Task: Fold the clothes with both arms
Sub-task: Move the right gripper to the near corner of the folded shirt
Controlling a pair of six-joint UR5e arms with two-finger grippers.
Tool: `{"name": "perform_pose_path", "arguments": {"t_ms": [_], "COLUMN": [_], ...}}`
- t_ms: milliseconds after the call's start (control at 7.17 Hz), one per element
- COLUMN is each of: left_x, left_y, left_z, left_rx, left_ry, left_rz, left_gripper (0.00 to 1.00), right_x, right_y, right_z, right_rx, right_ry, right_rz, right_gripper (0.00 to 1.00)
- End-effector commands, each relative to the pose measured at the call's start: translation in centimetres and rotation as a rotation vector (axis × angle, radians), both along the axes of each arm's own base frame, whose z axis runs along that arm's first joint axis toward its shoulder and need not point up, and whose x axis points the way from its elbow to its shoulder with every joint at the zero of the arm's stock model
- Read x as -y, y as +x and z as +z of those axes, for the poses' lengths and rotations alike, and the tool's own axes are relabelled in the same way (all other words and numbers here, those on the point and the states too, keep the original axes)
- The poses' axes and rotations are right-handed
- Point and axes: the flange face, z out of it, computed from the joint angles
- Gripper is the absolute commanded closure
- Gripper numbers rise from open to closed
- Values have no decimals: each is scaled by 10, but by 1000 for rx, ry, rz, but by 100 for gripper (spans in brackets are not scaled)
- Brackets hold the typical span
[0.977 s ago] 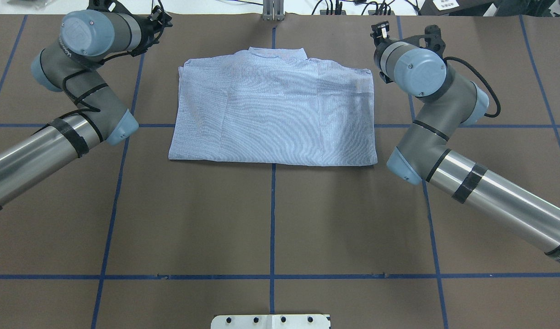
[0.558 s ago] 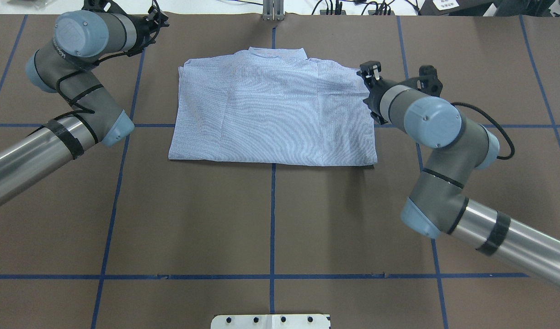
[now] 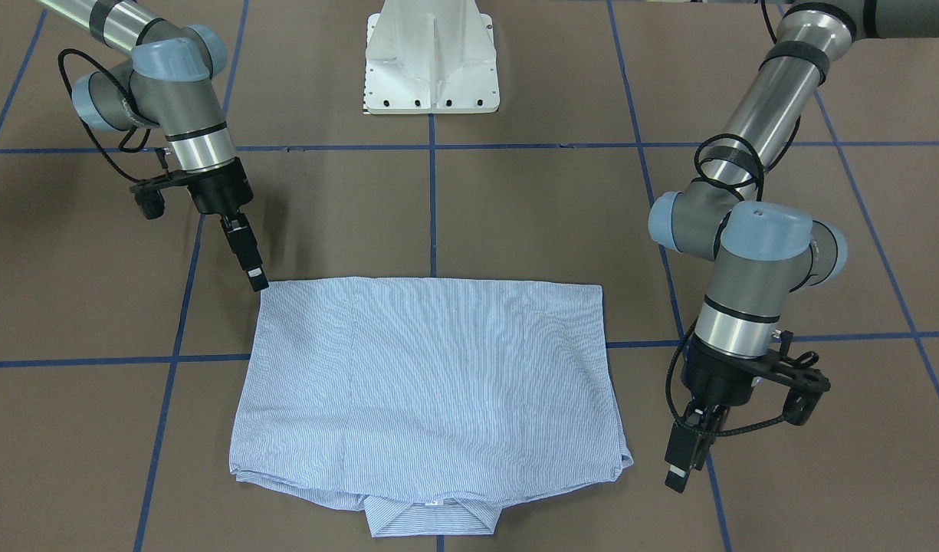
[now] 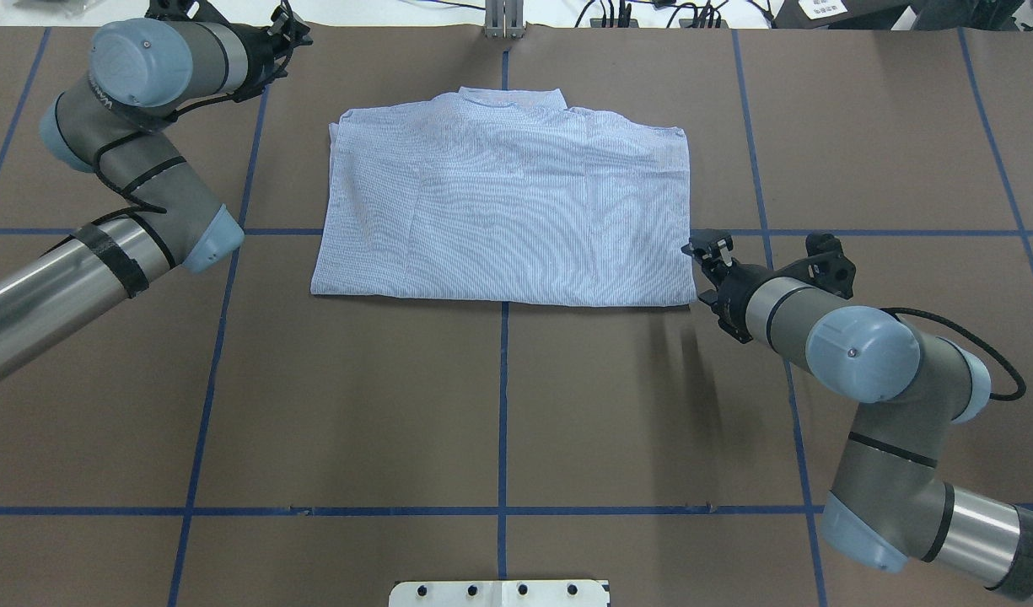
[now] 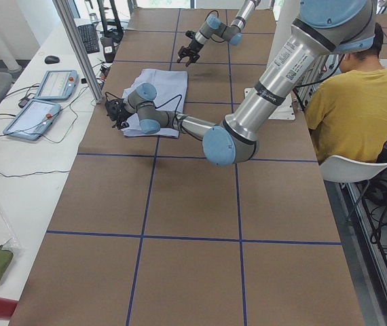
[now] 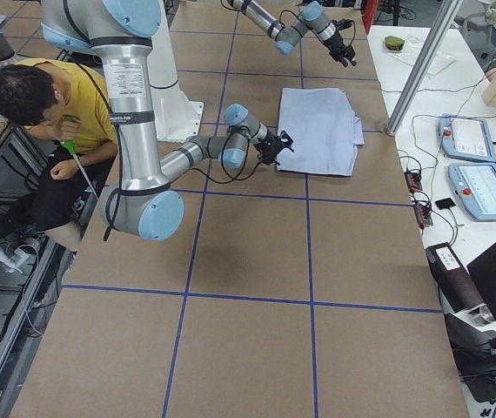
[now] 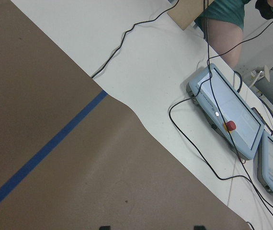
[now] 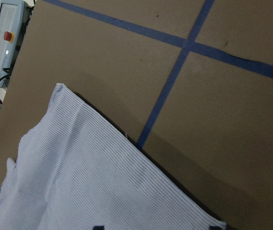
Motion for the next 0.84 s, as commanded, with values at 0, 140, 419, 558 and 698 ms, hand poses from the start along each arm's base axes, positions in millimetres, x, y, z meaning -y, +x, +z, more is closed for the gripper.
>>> {"name": "perform_pose_path", "arguments": {"t_ms": [0, 140, 419, 558, 698], "left_x": [-2, -2, -2, -2, -2], "left_y": [-1, -1, -2, -2, -2], "left_z": [-5, -6, -6, -6, -7], "left_rx": [-4, -5, -9, -10, -13], "left_ry": [5, 8, 9, 10, 12], "left_rz": [0, 0, -1, -1, -1], "left_gripper": [33, 33, 33, 33, 33], "right_x": [-8, -6, -3, -2, -3], "right_y": [-19, -24, -31, -32, -31], "right_z": [1, 16, 32, 30, 28], "right_rx": [-6, -30, -56, -53, -49], "right_ry": [5, -7, -18, -17, -15], "right_rz": [-14, -14, -16, -14, -14], "right_gripper": [22, 22, 22, 23, 51]}}
